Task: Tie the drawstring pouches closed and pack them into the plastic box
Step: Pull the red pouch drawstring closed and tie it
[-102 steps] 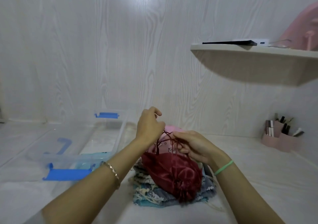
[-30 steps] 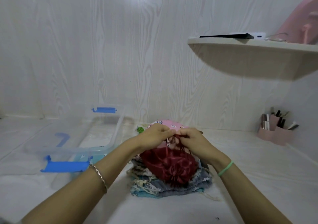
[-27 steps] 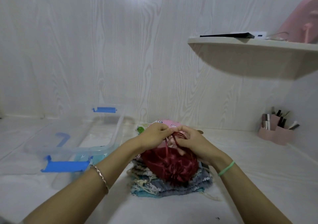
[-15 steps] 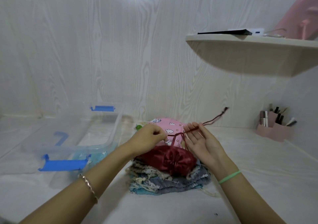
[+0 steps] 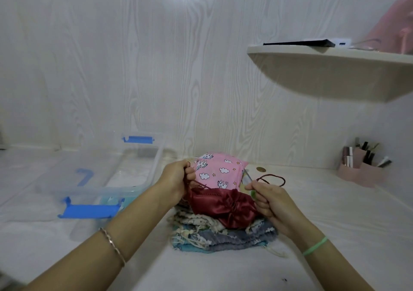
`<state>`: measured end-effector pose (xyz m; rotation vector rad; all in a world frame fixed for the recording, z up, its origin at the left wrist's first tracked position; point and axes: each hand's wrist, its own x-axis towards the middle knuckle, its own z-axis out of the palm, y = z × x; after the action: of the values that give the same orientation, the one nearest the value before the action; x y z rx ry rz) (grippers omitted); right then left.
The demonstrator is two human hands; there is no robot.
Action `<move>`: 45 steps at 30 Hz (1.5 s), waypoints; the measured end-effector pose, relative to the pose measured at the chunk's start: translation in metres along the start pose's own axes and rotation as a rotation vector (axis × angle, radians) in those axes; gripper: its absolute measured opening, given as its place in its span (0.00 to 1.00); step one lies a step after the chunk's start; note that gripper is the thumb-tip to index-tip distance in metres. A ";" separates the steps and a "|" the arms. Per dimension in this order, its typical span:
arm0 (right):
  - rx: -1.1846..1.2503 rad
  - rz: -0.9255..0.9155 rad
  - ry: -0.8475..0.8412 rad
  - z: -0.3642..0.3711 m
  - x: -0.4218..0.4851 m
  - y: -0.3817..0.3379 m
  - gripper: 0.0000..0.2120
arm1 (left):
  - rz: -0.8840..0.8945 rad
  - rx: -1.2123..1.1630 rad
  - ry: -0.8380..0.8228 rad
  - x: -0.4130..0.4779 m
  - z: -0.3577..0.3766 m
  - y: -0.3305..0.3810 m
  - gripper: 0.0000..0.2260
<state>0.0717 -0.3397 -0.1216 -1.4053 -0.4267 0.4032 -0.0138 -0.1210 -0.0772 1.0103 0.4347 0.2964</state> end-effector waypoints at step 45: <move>-1.347 -0.449 -0.252 0.002 -0.036 -0.026 0.07 | 0.063 0.411 -0.162 -0.002 0.016 -0.011 0.08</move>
<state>0.0401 -0.3592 -0.0971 -2.4595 -1.3443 -0.1639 -0.0077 -0.1393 -0.0791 1.4403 0.3227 0.1821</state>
